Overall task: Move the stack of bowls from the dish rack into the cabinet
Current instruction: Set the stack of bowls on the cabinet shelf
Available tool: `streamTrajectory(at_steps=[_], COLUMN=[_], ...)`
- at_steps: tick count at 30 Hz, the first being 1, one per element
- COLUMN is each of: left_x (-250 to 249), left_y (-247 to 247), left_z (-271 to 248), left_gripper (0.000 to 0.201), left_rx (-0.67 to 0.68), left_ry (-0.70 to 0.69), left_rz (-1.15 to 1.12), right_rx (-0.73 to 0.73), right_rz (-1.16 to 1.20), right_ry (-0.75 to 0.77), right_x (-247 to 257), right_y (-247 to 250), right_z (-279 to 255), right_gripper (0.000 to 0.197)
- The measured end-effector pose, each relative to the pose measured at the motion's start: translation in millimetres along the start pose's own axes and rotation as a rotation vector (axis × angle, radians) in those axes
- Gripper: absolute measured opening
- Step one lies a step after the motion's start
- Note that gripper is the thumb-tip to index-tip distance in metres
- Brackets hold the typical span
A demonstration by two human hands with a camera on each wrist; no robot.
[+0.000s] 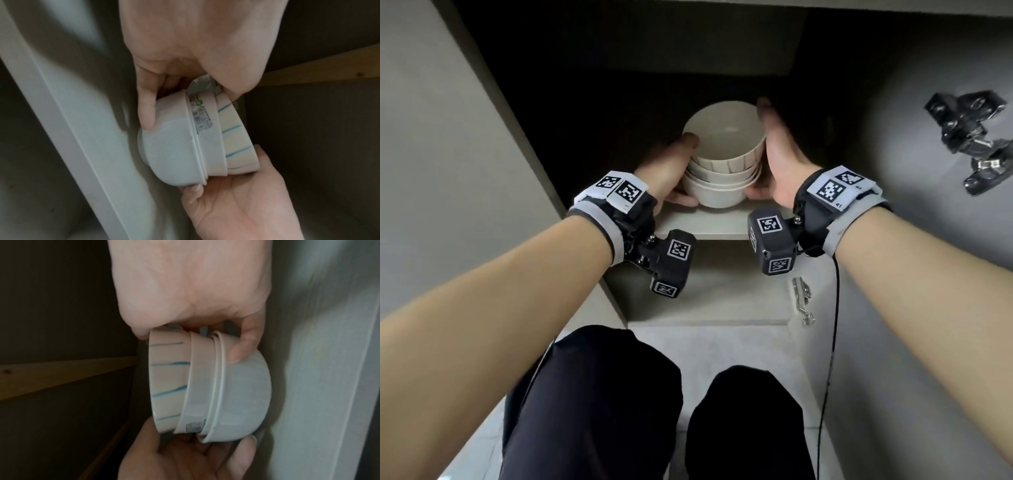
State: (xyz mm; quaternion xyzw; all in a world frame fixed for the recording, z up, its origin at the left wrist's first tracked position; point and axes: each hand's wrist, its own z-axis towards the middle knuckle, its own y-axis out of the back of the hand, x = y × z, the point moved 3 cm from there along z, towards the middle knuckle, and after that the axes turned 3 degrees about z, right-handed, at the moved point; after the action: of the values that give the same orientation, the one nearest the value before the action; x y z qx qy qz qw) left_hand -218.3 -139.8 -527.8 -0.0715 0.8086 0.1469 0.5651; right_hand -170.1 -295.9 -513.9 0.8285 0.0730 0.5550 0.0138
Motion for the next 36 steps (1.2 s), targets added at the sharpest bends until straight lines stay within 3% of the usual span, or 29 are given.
streamTrajectory(at_steps=[5,7,9,11,14,18,28,36], left_x=[11,17,17,11,2,-1,15,10], left_y=[9,14,13,10,6,5,6,8], left_z=[-9,-8,-7,-9,-11,-11,6,12], left_gripper=[0.033,0.034,0.054,0.069,0.075,0.088,0.076,0.078], left_rx=[0.026,0.009,0.059,0.094,0.147,0.177,0.131,0.167], left_ry=[-0.015,-0.06,-0.167,-0.307,-0.447,-0.53,-0.543,-0.516], left_rz=[-0.108,-0.041,0.216,0.402,0.396,0.359,0.259,0.258], right_rx=[0.039,-0.003,0.013,0.063,0.102,0.062,0.013,0.006], right_rz=[-0.053,-0.189,-0.298,-0.387,-0.534,-0.627,-0.581,-0.605], right_ry=[0.073,0.228,0.419,0.604,0.735,0.763,0.752,0.751], right_x=[-6,-5,-4,-3,-3,-7,-6,-4], right_y=[11,21,30,32,25,23,19,18], right_z=[-7,-12,-15,-16,-15,-11,4,-2], right_gripper=[0.075,0.077,0.074,0.082,0.098,0.096,0.088,0.085])
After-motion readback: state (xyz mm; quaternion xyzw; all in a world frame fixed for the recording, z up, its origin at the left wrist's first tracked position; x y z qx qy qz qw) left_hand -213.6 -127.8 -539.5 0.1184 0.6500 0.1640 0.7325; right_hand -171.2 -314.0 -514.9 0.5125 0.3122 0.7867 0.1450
